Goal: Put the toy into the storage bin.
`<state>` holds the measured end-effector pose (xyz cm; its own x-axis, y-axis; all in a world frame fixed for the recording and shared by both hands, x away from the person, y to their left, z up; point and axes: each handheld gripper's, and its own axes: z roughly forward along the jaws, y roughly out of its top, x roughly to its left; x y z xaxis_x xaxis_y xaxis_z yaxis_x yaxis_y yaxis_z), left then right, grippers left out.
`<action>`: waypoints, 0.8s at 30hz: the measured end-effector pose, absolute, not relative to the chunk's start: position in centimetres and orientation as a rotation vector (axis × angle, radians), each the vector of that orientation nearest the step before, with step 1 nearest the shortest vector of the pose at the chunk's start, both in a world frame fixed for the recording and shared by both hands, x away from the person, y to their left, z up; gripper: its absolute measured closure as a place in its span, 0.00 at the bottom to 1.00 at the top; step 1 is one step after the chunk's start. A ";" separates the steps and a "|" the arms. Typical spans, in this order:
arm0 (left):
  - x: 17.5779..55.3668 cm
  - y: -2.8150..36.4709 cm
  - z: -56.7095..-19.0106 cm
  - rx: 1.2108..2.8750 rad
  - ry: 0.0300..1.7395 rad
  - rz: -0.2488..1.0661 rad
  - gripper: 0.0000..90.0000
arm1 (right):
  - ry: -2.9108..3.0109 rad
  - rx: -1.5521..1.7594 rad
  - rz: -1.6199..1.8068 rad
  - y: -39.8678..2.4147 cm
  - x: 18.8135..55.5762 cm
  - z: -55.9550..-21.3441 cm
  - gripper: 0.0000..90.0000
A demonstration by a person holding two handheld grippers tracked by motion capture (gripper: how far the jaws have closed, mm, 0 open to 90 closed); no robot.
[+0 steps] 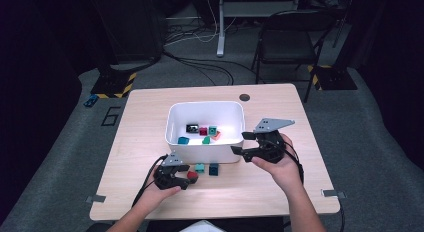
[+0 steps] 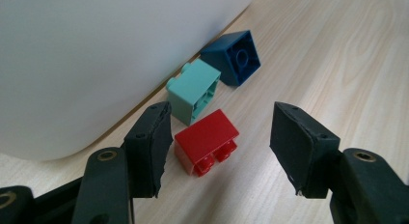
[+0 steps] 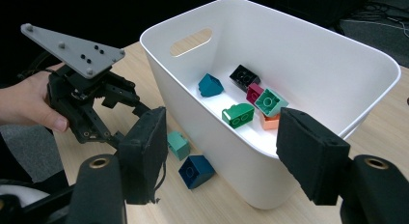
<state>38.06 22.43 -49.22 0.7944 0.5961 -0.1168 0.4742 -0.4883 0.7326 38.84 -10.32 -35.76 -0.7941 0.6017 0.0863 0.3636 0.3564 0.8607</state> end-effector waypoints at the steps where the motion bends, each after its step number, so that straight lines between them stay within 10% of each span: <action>1: 38.1 22.4 -49.2 2.175 0.788 0.194 0.44 | 2.375 0.864 1.411 -10.3 38.8 -35.8 0.39; 24: 38.1 20.6 -50.9 2.219 0.779 0.187 0.56 | 2.370 0.874 1.411 -10.5 39.0 -35.9 0.39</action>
<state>38.14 20.62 -50.93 0.8029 0.5868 -0.1051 0.4749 -0.5230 0.7078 38.97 -10.52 -35.87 -0.7899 0.6067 0.0889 0.3674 0.3522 0.8608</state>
